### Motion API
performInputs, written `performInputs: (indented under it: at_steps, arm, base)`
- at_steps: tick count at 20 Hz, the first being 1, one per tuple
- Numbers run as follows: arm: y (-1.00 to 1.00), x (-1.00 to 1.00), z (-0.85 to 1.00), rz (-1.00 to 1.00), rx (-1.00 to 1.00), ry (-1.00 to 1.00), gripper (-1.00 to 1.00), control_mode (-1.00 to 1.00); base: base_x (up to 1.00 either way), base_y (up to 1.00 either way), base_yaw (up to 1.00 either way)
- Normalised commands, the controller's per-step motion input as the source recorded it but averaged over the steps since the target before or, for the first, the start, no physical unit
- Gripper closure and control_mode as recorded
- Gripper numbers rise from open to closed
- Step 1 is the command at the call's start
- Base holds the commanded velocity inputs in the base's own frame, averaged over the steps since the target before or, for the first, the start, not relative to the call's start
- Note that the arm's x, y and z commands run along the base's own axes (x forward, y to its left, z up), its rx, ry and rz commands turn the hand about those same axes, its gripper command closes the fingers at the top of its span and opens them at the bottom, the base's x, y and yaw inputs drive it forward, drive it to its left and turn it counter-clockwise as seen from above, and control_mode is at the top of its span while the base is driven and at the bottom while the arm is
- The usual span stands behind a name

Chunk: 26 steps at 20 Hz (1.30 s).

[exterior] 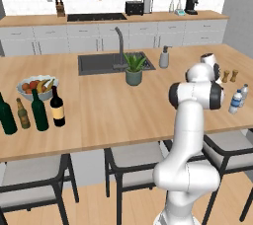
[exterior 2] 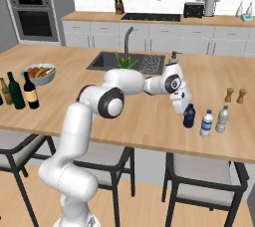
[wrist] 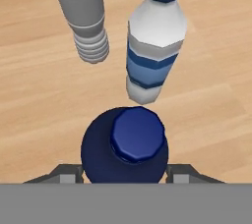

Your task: Move the plastic bottles in the middle to the plastics group, and the glass bottles in the middle to the glass group.

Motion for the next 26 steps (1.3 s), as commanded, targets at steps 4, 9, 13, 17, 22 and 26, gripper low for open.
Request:
performInputs:
  at_steps: [4, 9, 13, 17, 22, 26]
  arm:
    - [-0.03, 0.00, 0.00, 0.00, 0.00, 0.00, 1.00, -1.00]
    - [0.00, 0.00, -0.12, 0.00, 0.00, 0.00, 1.00, -1.00]
    - [0.00, 0.00, -0.44, 0.00, 0.00, 0.00, 1.00, -1.00]
    - [0.00, 0.00, -0.33, 0.00, 0.00, 0.00, 1.00, -1.00]
    - [0.00, 0.00, -0.03, 0.00, 0.01, 0.00, 1.00, -1.00]
    - [0.00, 0.00, 0.00, 0.00, 0.00, 0.00, -1.00, -1.00]
  base:
    - [0.00, 0.00, 0.00]
    - [0.00, 0.00, 0.00]
    - [0.00, 0.00, 0.00]
    - [0.00, 0.00, 0.00]
    - [0.00, 0.00, 0.00]
    - [0.00, 0.00, 0.00]
